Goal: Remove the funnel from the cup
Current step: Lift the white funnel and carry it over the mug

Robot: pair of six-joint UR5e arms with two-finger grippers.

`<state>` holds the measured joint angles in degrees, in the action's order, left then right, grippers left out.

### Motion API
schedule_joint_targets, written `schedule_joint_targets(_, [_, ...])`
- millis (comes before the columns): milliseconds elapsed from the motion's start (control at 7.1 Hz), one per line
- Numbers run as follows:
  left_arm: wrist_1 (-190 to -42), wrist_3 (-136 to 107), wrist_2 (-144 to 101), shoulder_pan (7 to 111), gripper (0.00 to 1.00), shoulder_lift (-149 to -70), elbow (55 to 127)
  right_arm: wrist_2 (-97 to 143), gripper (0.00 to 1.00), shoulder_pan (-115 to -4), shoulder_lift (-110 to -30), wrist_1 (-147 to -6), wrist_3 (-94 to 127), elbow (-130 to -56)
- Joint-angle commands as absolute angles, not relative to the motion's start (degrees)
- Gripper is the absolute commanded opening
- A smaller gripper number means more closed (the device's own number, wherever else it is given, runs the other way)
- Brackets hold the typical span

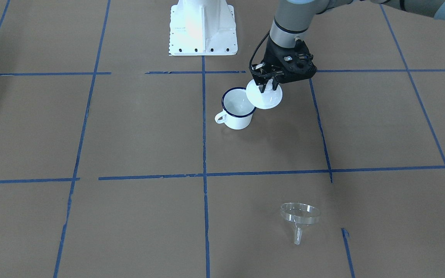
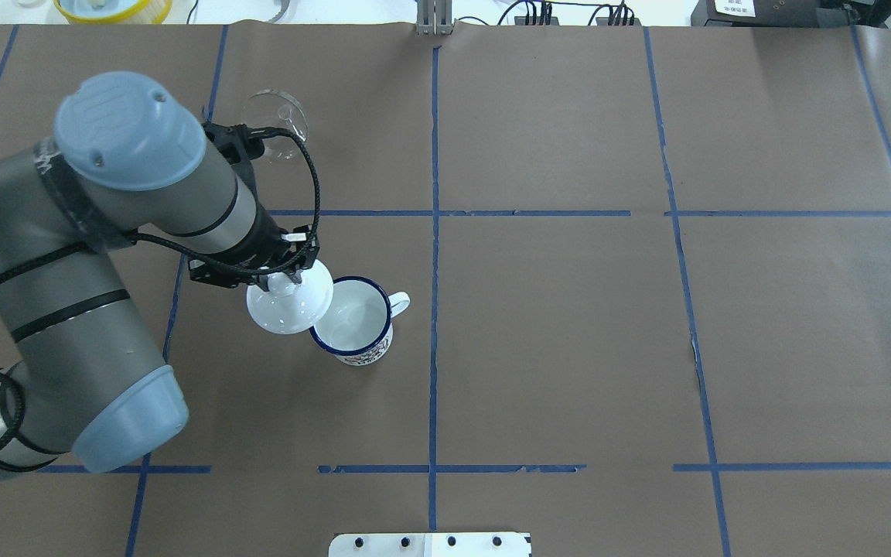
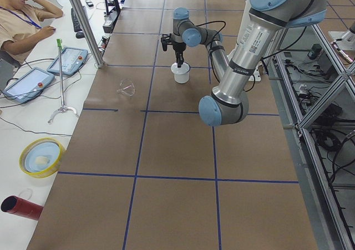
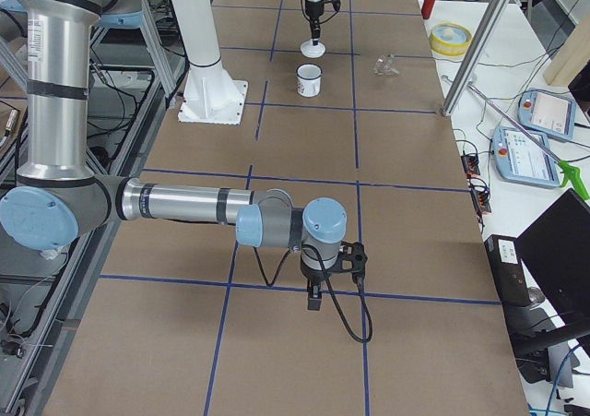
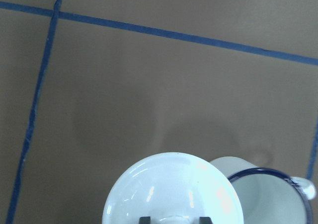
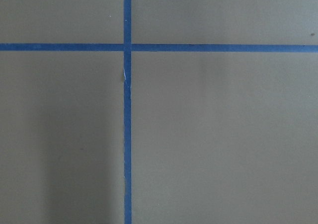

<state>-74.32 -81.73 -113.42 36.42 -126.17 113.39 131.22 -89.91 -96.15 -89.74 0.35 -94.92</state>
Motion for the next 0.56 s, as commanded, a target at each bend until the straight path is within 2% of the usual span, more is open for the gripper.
schedule_joint_targets(0, [-73.4, -88.7, -113.4, 33.9, 0.00, -133.7, 105.0, 131.2, 1.00, -89.9, -96.2, -89.7, 0.4, -94.9])
schedule_joint_targets(423, [-73.6, -88.9, -113.0, 32.1, 0.00, -132.6, 104.7, 131.2, 1.00, -89.9, -96.2, -89.7, 0.4, -94.9])
